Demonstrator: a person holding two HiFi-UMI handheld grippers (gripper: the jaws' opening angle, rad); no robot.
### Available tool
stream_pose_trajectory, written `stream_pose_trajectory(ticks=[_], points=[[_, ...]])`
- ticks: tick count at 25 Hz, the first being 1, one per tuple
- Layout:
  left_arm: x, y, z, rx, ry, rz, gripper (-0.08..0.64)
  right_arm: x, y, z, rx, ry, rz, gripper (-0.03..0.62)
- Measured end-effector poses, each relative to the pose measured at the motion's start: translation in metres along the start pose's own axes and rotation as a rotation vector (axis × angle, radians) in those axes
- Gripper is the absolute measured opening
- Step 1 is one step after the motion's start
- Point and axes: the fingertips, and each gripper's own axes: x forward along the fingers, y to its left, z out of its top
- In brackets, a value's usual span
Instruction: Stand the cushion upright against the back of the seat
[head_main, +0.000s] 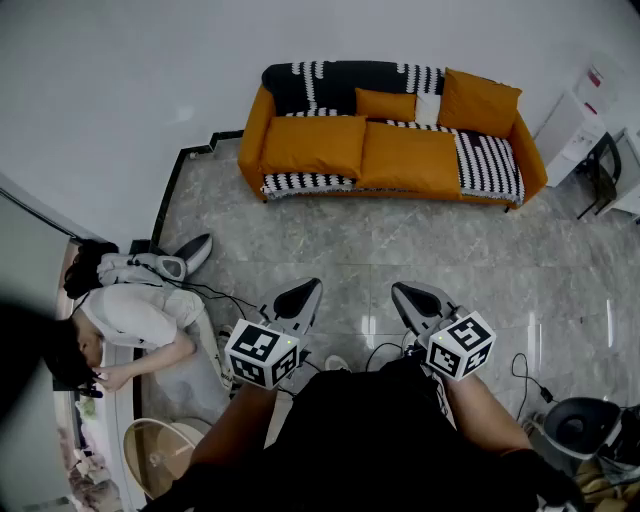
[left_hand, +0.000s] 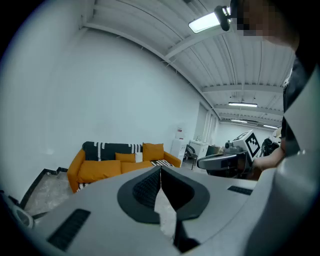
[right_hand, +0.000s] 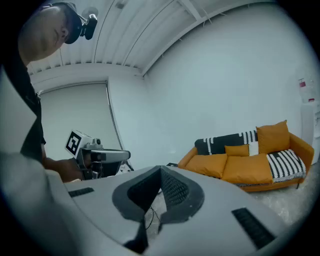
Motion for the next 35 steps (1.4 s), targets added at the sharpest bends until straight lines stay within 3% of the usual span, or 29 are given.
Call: stream_pose_trajectory(ticks=[13,19,23,35], points=[[-0.014,0.011,-0.003,-0.012,-0.014,0.013,0.017,0.008,0.011,0.003,-0.027,0.021,0.01,0.035],[-0.017,0.012,-0.006,-0.017,-0.016,0.02,0.017,0.006,0.019,0.011,0.023,-0.055,0.04,0.038],[-0.022,0.01,-0.012,-0.038,-0.017,0.019,0.017,0.012,0.023,0.008,-0.043,-0.024,0.011,0.038],[-0.042,0.02,-0.028,-0.069,-0.018,0.059,0.017,0.018,0.022,0.001,0.006,0.002,0.007,0.038]])
